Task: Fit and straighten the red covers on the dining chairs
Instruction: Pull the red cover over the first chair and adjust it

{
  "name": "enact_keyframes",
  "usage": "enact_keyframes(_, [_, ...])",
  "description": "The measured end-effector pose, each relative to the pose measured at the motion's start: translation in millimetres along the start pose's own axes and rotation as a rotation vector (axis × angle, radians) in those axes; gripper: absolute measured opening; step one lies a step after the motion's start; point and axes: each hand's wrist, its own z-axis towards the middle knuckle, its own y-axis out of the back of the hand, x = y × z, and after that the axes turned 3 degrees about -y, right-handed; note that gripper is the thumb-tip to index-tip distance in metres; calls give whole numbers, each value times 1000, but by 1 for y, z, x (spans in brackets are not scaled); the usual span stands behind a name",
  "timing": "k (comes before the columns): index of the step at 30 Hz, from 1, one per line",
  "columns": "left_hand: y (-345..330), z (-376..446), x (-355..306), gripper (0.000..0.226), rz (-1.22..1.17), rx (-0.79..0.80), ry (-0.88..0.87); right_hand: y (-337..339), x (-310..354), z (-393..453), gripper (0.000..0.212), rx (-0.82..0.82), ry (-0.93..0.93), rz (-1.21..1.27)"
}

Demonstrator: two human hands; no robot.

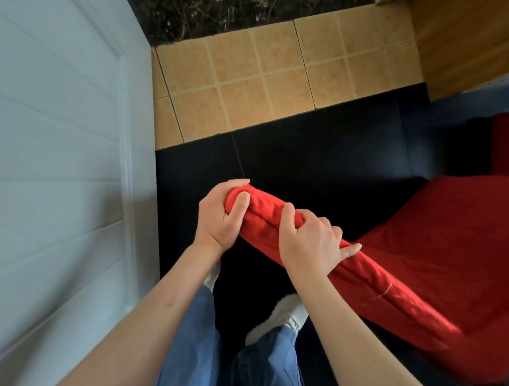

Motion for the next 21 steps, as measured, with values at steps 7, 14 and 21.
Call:
enact_keyframes(7, [0, 5, 5, 37, -11, 25, -67, -4, 1, 1, 64, -91, 39, 14])
enact_keyframes(14, [-3, 10, 4, 9, -11, 23, -145, -9, -1, 6, 55, -133, 84, 23])
enact_keyframes(21, [-2, 11, 4, 19, 20, 43, -139, -12, -4, 5, 54, -166, 139, 14])
